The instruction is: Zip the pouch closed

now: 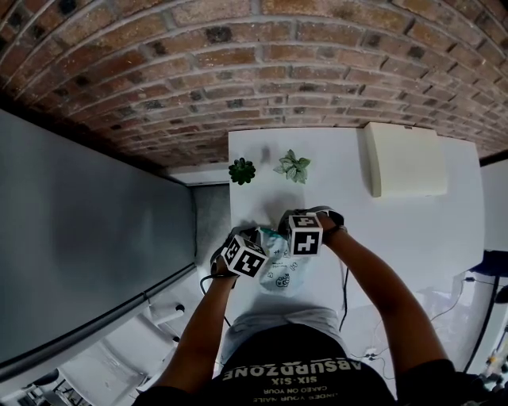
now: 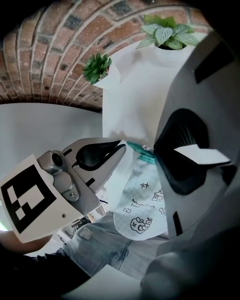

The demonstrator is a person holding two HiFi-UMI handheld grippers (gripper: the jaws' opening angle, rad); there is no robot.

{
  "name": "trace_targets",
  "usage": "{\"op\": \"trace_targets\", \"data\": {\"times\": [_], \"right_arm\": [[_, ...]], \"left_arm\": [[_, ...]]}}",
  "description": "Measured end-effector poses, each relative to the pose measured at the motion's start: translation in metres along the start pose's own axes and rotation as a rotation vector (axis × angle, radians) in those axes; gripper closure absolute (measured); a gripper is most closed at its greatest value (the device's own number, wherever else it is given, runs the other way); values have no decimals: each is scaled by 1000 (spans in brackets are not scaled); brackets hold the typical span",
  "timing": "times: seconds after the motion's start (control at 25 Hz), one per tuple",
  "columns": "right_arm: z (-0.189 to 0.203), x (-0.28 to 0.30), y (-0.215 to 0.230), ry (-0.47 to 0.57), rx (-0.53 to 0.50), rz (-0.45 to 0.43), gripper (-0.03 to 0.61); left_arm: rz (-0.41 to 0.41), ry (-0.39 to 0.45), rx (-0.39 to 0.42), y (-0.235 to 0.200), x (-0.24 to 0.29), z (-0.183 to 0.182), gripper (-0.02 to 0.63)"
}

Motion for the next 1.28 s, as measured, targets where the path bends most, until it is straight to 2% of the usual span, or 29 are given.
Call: {"op": "trace_targets", "data": {"times": [0.88, 1.28], "right_arm": [[8, -3, -8, -18, -19, 18, 578], [13, -4, -6, 1, 5, 18, 578]], "left_arm": [[-1, -11, -3, 2, 0, -1, 595], [0, -9, -5, 1, 1, 0, 595]]}}
Point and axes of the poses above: the fingertips, and each gripper's own axes: x forward along the fingers, y to its right, z out of its underside, the point moved 4 cm from there along -x, backward along the fingers, and after that the axes turned 4 degrees about x, right-handed, at the moved point
